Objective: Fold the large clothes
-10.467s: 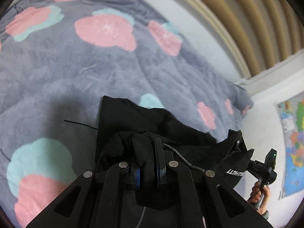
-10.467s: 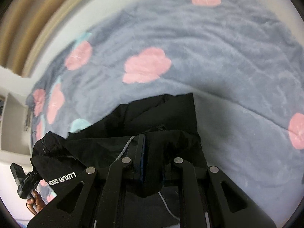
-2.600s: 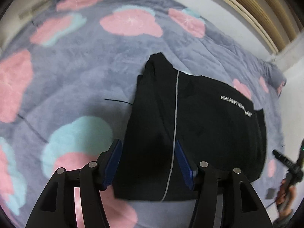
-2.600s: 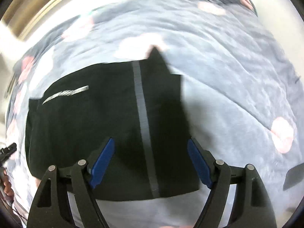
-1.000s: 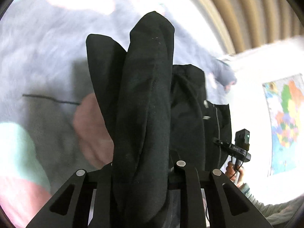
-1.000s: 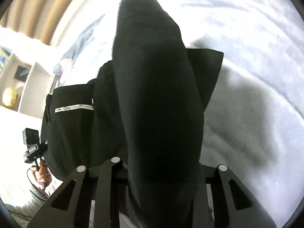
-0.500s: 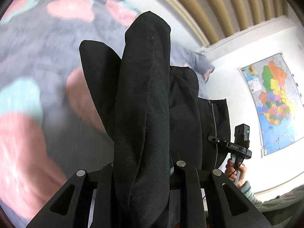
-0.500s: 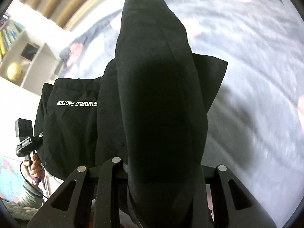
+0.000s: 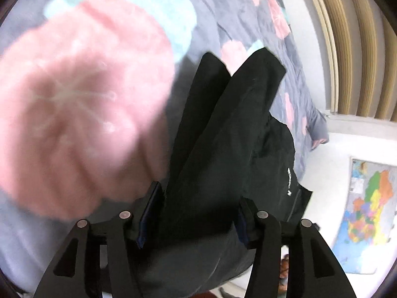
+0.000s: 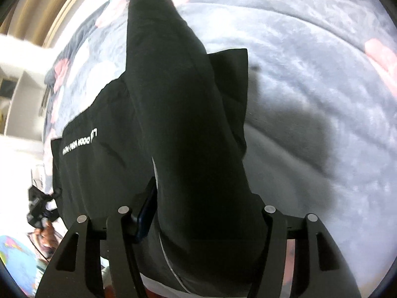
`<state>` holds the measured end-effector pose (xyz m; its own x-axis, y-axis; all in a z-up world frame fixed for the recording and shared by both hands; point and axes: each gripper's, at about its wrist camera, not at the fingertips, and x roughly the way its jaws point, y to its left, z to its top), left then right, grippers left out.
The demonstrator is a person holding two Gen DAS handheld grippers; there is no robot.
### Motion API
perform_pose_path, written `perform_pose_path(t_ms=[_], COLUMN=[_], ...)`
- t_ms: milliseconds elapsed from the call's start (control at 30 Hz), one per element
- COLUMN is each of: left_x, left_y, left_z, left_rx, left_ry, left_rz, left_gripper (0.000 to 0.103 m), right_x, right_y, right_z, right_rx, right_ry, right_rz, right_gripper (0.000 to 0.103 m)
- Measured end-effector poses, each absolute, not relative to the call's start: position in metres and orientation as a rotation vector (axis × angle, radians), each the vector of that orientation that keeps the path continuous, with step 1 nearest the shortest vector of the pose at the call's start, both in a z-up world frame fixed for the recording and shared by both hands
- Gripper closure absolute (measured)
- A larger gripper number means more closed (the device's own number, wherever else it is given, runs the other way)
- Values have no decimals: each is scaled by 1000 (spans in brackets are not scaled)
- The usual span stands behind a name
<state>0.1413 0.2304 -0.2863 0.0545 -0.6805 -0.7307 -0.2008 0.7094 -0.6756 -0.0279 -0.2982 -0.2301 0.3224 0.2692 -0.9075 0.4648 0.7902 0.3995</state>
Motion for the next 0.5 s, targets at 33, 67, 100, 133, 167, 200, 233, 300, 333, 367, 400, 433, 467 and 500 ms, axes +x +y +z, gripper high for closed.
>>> perform_pose_path(t_ms=[33,67,100,133,167,200,233,300,333,367,400,433,467,500], left_x=[137,135,131,128,122,116,112,117,114,109,104,99,96,91], left_y=[231,234,233,232,228,219,217,216,212,204,199,186,180,167], left_z=[-280,-275,-267,-263,-252,-237,-228,-212,-205,-197,-190,-181,-178,-170], left_rx=[-730,-700,-669,-648,-613,-584,-558,-496,-462,-424,-396,-350,-318,-262], left_ry=[1499,1489,1479,1471,1452,1429,1401,1360,1345,1329,1317,1300,1290,1273], left_rz=[-410,-393,-373,-361,-340,-326,-324,-316,-316,-320,-323,-329,-330,-326], left_gripper=[46,46,46,46,46,47,46,46,46,44,43,42,42,42], right_x=[-32,-32,-32,-38,-45,-49,-51,-59,-65,-67,-71,-77,-82,-82], right_y=[-297,-298,-299,-293,-294,-295,-295,-301,-306,-307,-311,-317,-322,-320], right_z=[-229,-226,-223,-218,-214,-211,-204,-188,-181,-173,-162,-150,-142,-131], right_rx=[683,669,658,645,621,592,561,518,499,487,479,478,479,479], right_ry=[1269,1281,1290,1294,1301,1306,1307,1288,1272,1257,1233,1204,1187,1162], right_rz=[-146,-153,-160,-163,-179,-198,-215,-261,-284,-299,-315,-324,-323,-316], right_gripper=[41,41,41,40,39,37,36,35,35,35,35,35,35,35])
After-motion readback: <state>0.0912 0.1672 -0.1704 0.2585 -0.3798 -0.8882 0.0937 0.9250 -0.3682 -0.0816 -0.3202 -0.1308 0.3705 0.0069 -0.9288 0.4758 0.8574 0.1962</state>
